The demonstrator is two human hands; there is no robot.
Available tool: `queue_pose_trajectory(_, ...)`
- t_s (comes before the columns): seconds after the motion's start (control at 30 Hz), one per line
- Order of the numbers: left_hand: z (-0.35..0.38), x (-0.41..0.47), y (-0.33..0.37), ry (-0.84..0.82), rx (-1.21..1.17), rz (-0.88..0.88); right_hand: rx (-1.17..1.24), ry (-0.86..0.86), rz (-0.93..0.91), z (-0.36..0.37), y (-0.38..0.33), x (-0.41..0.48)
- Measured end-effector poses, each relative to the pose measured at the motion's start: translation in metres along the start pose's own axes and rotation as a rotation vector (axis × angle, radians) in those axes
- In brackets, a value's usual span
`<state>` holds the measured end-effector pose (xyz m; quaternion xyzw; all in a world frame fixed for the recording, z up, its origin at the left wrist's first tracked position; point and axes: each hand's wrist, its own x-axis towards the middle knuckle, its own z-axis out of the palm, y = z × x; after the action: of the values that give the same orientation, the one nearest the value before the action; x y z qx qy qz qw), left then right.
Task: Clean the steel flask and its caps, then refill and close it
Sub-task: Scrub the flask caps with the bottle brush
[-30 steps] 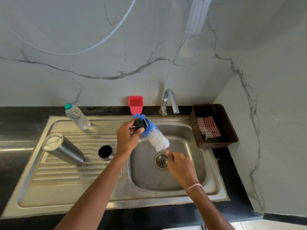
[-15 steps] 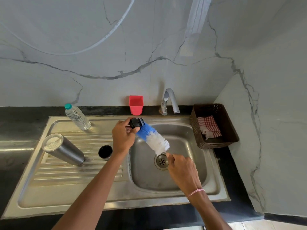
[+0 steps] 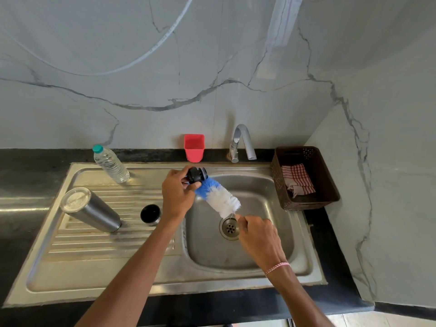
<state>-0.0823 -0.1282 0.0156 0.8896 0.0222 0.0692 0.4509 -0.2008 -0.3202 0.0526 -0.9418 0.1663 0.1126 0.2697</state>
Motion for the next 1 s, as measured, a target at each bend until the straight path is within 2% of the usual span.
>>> queue_pose_trajectory(0.13,0.012,-0.013,0.008,-0.050,-0.036,0.045,-0.001,0.013,-0.007,0.002,-0.007,0.010)
queue_pose_trajectory(0.27,0.001,-0.007,0.003,-0.004,-0.067,-0.045,-0.043,0.059,-0.036,-0.002,0.000,0.006)
queue_pose_trajectory(0.37,-0.009,-0.004,0.000,0.021,-0.105,-0.109,-0.113,0.171,-0.031,-0.007,0.012,-0.002)
queue_pose_trajectory(0.43,-0.012,-0.008,0.003,0.024,-0.130,-0.134,-0.069,0.247,-0.001,-0.009,0.017,-0.003)
queue_pose_trajectory(0.6,-0.006,-0.020,0.016,-0.017,-0.414,-0.268,0.144,0.345,-0.146,-0.001,0.020,-0.003)
queue_pose_trajectory(0.67,-0.004,-0.020,0.022,-0.031,-0.477,-0.290,0.121,0.351,-0.173,0.013,0.022,-0.010)
queue_pose_trajectory(0.87,0.001,-0.026,0.029,-0.094,-0.351,-0.219,0.133,0.321,-0.136,0.037,0.020,0.007)
queue_pose_trajectory(1.0,0.000,-0.029,0.033,-0.161,-0.222,-0.099,0.287,0.248,-0.135,0.022,0.004,0.027)
